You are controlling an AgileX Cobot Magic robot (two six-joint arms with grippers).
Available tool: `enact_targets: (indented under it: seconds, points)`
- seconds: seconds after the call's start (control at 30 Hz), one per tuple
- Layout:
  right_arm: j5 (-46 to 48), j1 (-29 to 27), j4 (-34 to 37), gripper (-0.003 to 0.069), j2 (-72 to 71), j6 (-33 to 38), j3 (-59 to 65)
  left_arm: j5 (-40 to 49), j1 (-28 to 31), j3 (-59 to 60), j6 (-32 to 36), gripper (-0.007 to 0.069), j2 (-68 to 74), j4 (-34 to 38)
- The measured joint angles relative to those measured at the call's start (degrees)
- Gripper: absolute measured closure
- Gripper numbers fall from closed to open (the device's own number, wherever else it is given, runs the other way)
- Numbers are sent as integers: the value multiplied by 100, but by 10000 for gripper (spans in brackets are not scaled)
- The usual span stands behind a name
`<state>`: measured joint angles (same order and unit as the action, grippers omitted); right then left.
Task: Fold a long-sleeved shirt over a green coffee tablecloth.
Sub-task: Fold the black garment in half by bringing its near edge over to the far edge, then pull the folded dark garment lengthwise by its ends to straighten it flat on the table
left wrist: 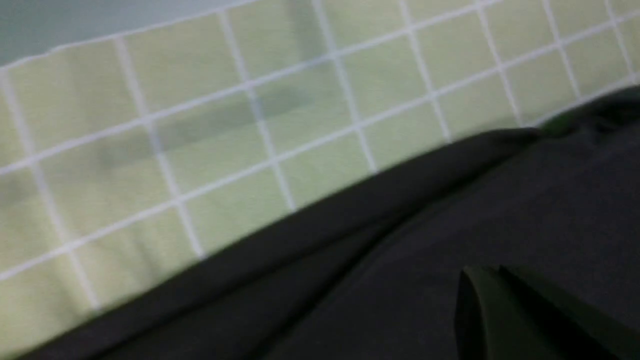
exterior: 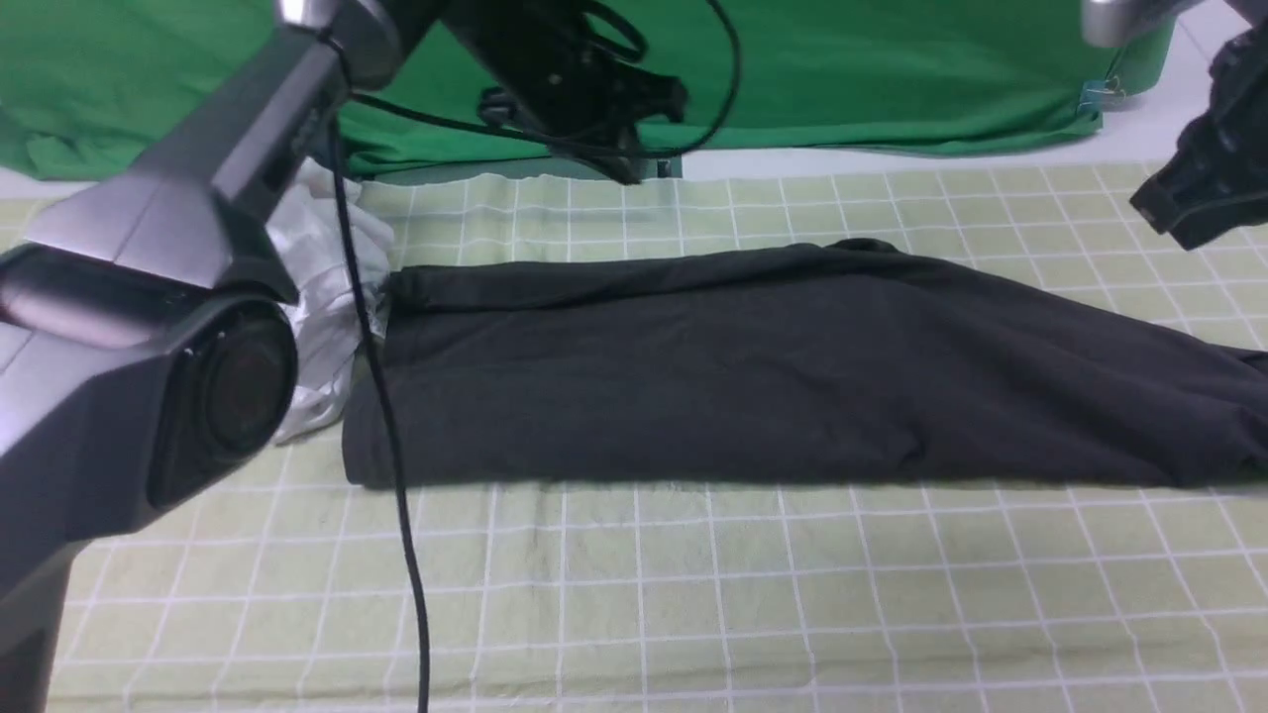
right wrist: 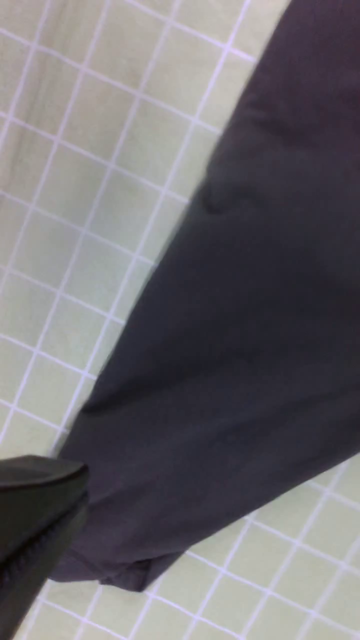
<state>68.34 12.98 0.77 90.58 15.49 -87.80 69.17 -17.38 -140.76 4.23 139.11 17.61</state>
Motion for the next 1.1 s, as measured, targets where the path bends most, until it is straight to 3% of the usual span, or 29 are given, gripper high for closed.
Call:
enact_targets:
  seconds: [0.17,0.37,0.8,0.93,1.1]
  points:
    - [-156,-12,104,657,-20,67,-4,49,-406,589,-175,613,130,-760]
    - [-251,-12,108,657,-29,112,-4,78,-418,1027,-542,613,337,-1544]
    - [-293,-12,117,657,-29,146,-4,-1714,-107,1008,-696,613,573,-1669]
    - [-293,-12,122,657,-29,146,-4,-1583,31,818,-740,612,568,-1721]
    - [-229,-82,61,657,-29,152,-4,-404,278,353,-458,611,202,-1638]
